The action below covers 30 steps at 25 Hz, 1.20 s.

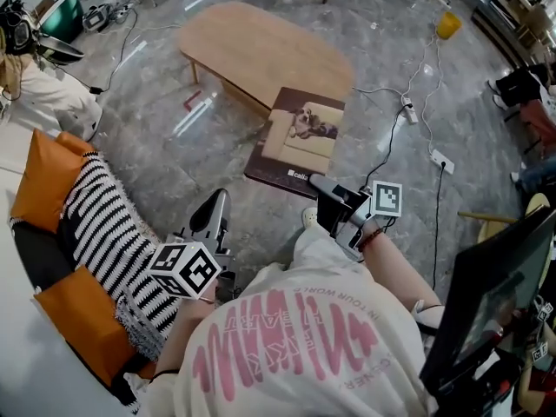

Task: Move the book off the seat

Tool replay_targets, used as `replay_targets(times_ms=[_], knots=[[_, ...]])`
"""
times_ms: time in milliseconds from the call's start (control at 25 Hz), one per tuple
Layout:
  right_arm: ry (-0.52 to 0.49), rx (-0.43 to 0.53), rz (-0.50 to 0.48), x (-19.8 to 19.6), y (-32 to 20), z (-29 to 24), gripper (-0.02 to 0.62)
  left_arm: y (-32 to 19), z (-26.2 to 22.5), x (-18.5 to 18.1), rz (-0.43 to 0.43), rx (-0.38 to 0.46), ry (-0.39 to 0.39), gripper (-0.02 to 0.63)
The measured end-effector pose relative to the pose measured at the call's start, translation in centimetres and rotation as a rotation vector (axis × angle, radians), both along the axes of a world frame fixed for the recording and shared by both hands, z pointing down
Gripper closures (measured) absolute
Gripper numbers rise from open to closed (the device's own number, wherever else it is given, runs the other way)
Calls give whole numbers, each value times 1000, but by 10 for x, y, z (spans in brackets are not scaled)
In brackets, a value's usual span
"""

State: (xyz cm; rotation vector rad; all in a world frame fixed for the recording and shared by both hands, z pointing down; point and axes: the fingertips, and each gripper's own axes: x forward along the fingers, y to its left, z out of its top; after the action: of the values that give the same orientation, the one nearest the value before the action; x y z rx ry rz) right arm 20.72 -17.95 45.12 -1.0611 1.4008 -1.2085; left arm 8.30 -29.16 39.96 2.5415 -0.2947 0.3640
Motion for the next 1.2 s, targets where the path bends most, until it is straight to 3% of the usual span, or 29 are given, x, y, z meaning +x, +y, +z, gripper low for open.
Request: replay_targets(times_ms=[200, 680, 1200], knots=[[17, -4, -55, 60, -34, 4, 416, -28, -6, 53, -44, 7, -8, 597], [-7, -46, -139, 182, -41, 24, 416, -33, -4, 180, -95, -9, -4, 597], [-33, -90, -154, 216, -65, 64, 416, -56, 17, 199, -120, -5, -52, 597]])
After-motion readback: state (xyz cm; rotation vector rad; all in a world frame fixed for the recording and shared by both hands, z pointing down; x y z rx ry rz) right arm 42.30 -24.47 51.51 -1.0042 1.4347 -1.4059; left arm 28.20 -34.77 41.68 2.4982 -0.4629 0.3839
